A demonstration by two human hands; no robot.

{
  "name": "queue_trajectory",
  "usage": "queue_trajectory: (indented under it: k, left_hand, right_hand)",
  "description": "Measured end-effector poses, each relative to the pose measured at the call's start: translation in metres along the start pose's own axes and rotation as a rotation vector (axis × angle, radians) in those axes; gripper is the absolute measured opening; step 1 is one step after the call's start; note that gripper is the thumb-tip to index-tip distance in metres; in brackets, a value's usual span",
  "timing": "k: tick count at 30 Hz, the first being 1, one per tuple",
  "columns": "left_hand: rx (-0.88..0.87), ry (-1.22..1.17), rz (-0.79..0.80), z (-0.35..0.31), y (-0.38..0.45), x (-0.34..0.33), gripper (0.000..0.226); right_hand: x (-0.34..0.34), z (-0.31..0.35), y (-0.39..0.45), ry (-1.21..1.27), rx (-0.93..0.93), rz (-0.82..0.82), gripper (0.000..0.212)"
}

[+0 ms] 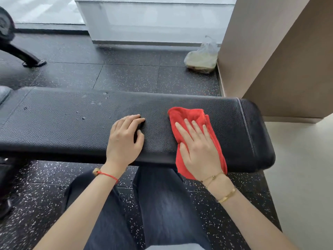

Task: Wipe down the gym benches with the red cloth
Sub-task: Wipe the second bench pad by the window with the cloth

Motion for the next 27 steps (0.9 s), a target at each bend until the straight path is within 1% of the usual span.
queue_trajectory:
  k: [3, 6, 13, 17, 20, 23, 27]
  left_hand:
    - [0.006, 0.0, 0.011, -0.001, 0.001, 0.0, 0.035]
    - [0.003, 0.002, 0.015, 0.0, 0.001, 0.0, 0.035]
    - [0.0, -0.037, -0.056, -0.002, 0.0, 0.003, 0.031]
    - [-0.014, -0.051, -0.126, 0.001, -0.002, 0.024, 0.03]
    - [0.024, -0.002, -0.166, 0.03, -0.008, 0.055, 0.031]
    - [0.089, 0.076, -0.178, 0.078, -0.019, 0.09, 0.031]
    - [0.133, 0.147, -0.16, 0.141, -0.027, 0.124, 0.031]
  right_hand:
    - [0.004, -0.031, -0.002, 0.004, -0.049, 0.004, 0.058]
    - [0.004, -0.031, 0.011, -0.024, -0.061, 0.023, 0.06]
    - [-0.004, 0.025, 0.079, -0.052, 0.097, 0.071, 0.059]
    - [-0.009, 0.064, 0.112, -0.045, 0.14, 0.079, 0.058]
    - [-0.012, 0.098, 0.134, -0.042, 0.15, 0.092, 0.058]
    - [-0.015, 0.147, 0.153, -0.021, 0.182, 0.096, 0.057]
    - [-0.019, 0.212, 0.149, -0.011, 0.285, 0.08, 0.057]
Point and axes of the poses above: each hand's wrist, its own y-axis towards the middle knuckle, its own x-axis out of the back of the hand, z = x × y, the point moved 2 cm from there along y, towards the middle knuckle, and after that the axes turned 9 degrees about -y, right-handed, at the moved point
